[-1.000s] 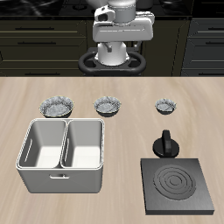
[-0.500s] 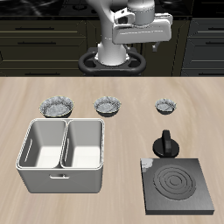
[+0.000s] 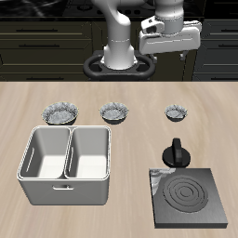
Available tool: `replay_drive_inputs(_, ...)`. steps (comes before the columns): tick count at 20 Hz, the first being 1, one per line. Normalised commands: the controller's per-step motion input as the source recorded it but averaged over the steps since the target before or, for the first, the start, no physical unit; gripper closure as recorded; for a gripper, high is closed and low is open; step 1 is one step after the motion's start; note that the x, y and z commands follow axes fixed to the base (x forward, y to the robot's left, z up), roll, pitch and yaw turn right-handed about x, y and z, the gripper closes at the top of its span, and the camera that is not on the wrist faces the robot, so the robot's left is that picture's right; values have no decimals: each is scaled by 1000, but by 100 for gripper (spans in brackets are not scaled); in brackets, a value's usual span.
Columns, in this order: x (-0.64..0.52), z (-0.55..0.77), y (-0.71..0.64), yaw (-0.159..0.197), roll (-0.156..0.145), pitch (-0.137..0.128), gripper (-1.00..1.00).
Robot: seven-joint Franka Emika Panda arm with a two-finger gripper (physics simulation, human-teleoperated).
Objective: Place the smallest bowl inside the right compartment of the bowl drainer
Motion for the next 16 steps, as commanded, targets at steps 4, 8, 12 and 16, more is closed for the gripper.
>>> replay_drive_inputs(4,42,-65,263,-9,-29,9,-100)
replay_drive_inputs(8,-21,-151,170,-19,-49,-32,-100)
replay_drive_inputs(12,0,-331,116,19,-18,3,-100)
replay_drive_inputs(16,-36,-409,80,-5,37,30,-100)
